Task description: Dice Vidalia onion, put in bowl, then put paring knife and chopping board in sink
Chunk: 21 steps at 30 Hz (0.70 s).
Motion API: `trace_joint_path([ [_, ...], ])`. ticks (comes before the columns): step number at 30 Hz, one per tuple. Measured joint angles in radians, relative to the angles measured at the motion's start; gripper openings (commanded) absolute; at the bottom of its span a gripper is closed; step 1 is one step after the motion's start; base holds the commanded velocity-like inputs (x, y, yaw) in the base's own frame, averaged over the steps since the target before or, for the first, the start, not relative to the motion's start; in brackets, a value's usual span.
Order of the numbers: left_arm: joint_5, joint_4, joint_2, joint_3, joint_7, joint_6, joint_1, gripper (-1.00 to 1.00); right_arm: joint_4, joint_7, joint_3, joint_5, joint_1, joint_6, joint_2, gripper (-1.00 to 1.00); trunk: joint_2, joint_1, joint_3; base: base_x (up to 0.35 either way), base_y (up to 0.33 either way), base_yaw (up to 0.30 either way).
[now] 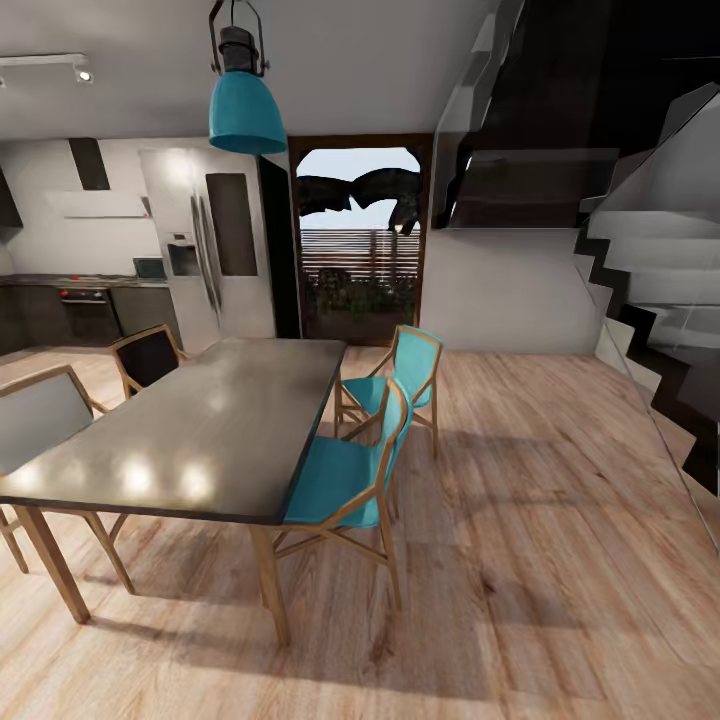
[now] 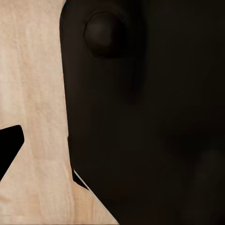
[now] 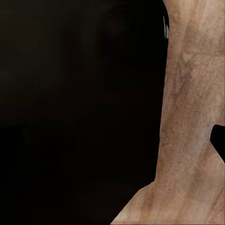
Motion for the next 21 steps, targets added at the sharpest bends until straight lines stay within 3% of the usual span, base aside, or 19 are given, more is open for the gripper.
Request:
trace_joint_path([
  [5,0.006,0.007,-0.002,0.002,-0.014,-0.001,0.002,1.00,-0.001,-0.003,0.000,0.001,-0.001,-0.001,0.000,1.00,0.000,0.000,0.000,0.000,0.000,0.000],
  [10,0.006,0.010,0.001,0.001,-0.014,-0.001,0.002,1.00,-0.025,-0.003,0.003,0.002,-0.002,-0.001,0.021,1.00,0.000,0.000,0.000,0.000,0.000,0.000],
  [21,0.006,0.011,0.001,0.001,-0.014,-0.001,0.002,1.00,-0.039,-0.002,0.001,0.001,-0.002,-0.001,0.020,1.00,0.000,0.000,0.000,0.000,0.000,0.000],
])
